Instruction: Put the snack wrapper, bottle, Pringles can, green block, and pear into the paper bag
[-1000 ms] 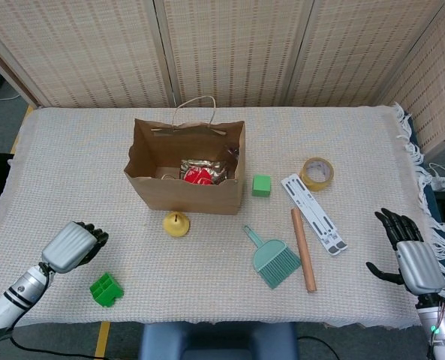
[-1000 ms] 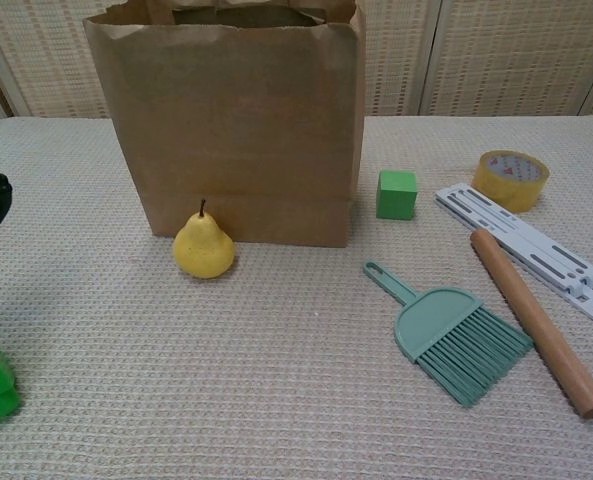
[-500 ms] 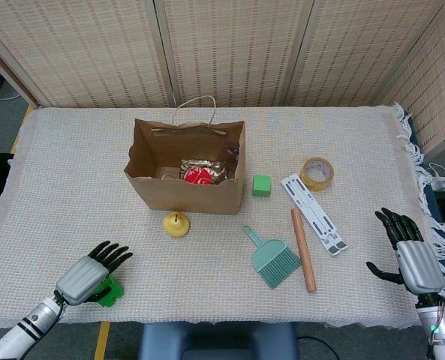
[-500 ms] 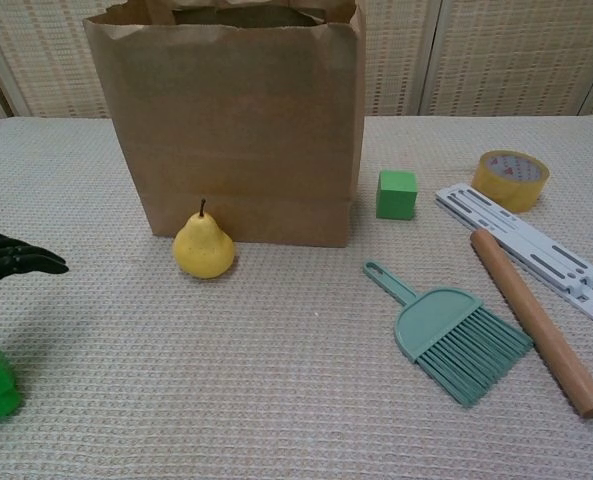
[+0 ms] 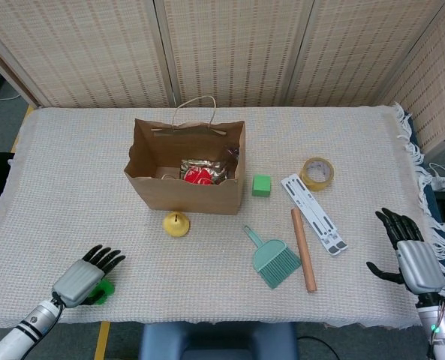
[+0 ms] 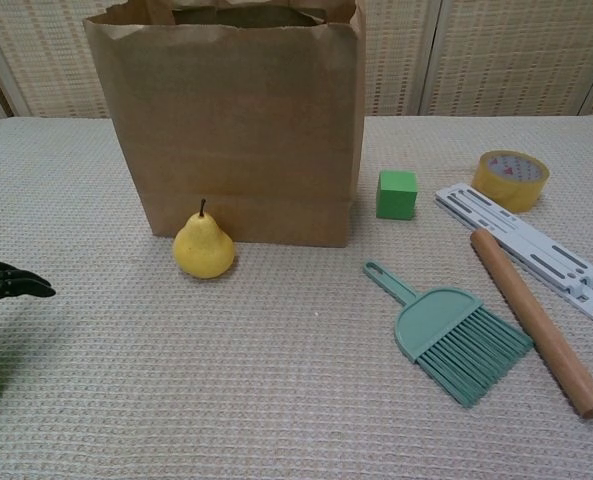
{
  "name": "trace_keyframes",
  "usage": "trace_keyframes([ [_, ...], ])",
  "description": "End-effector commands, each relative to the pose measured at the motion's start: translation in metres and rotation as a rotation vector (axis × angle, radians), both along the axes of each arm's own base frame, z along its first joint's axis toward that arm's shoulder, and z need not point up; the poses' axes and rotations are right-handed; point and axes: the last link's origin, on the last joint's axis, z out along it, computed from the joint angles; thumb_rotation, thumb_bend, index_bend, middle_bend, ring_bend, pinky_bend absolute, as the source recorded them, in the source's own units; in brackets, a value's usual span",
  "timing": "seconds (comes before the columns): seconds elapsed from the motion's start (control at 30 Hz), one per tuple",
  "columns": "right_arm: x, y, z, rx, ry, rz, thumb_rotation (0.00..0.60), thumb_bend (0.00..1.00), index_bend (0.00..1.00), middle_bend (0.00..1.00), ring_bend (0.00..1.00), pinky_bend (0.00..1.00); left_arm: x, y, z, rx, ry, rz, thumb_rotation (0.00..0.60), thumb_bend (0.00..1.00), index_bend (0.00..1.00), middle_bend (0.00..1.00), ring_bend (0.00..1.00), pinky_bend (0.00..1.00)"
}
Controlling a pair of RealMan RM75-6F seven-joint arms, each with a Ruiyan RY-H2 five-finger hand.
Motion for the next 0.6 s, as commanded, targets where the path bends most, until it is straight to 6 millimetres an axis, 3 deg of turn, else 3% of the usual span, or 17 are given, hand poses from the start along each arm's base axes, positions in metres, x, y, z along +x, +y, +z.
trace_keyframes([
  [0.03, 0.0, 0.0, -0.001, 0.003, 0.003, 0.001, 0.6, 0.11, 0.0, 0.0, 0.0, 0.0, 0.002, -0.005, 0.008, 0.014, 0.0, 0.011, 0.6, 0.33, 0.0, 0.0, 0.0, 0.04],
  [0.33, 0.0, 0.0, -0.001, 0.0, 0.006, -0.001, 0.6, 0.11, 0.0, 0.0, 0.0, 0.0, -0.013, -0.027, 0.02, -0.022, 0.077, 0.09, 0.6, 0.33, 0.0, 0.0, 0.0, 0.04],
  [0.6, 0.0, 0.0, -0.001, 0.001, 0.003, -0.004, 0.6, 0.11, 0.0, 0.0, 0.0, 0.0, -0.027, -0.026, 0.015, -0.026, 0.116, 0.129, 0.6, 0.33, 0.0, 0.0, 0.0, 0.04],
])
